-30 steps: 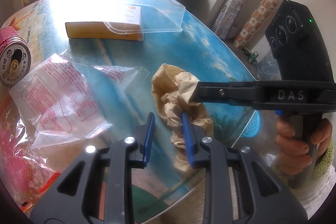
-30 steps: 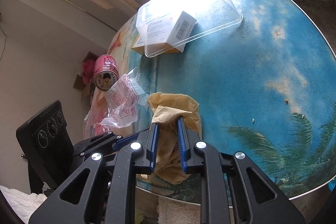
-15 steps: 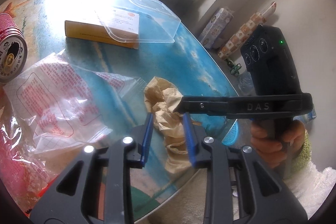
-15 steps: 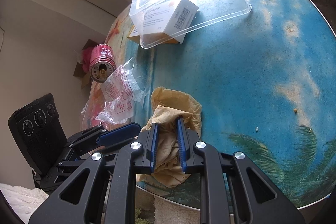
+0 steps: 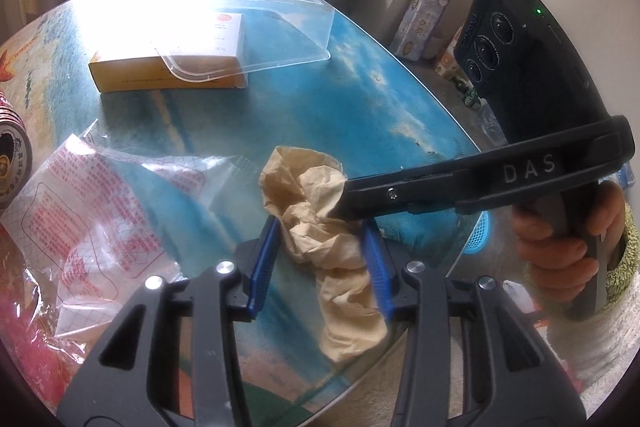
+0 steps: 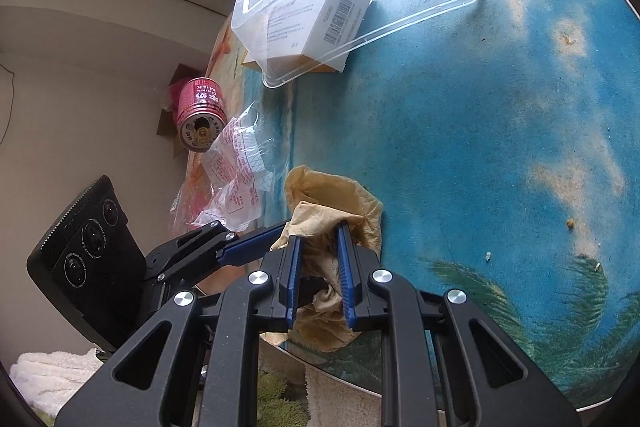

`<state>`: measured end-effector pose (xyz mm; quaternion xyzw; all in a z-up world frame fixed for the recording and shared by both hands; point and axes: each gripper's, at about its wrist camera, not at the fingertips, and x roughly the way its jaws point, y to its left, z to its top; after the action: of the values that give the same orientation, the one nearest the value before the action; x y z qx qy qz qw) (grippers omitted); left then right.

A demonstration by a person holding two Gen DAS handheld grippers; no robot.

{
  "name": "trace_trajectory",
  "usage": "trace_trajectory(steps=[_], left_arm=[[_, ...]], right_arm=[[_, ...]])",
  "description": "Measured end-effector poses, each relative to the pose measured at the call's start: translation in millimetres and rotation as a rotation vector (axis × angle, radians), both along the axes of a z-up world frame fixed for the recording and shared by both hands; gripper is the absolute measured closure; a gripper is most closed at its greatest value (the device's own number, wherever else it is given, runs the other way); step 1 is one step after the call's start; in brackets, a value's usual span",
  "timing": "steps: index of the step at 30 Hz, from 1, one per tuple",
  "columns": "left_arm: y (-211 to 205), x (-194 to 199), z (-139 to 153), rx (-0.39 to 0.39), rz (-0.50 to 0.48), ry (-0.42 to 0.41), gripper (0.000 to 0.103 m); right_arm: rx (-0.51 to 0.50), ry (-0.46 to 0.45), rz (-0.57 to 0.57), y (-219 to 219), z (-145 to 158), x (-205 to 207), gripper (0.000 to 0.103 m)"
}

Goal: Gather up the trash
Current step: 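Hold the tan paper in the left tool and open the right tool away from it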

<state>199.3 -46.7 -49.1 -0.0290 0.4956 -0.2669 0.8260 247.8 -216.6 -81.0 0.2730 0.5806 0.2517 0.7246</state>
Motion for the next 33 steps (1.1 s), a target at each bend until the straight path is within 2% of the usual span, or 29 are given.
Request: trace_trajectory(steps=[8, 13, 17, 25, 33], left_arm=[[-10, 2, 1, 0.069, -0.019, -0.008, 0.064], [-20, 1, 1, 0.141, -0.036, -0.025, 0.064], [-24, 0, 0, 0.175, -0.032, -0.029, 0.065], [-29, -3, -3, 0.192, 0.001, -0.033, 0.076], [-28, -9, -1, 0.176, 0.052, -0.051, 0.085]], right_arm=[[0.05, 0.022, -0.007, -14, -3, 2, 0.084], [0.003, -0.027, -0.028, -26, 9, -8, 0.071], [0.009, -0.071, -0.073, -40, 22, -25, 0.067], [0.045, -0.117, -0.199, -76, 32, -64, 0.065], [0.067, -0.138, -0.265, -86, 36, -93, 0.065]])
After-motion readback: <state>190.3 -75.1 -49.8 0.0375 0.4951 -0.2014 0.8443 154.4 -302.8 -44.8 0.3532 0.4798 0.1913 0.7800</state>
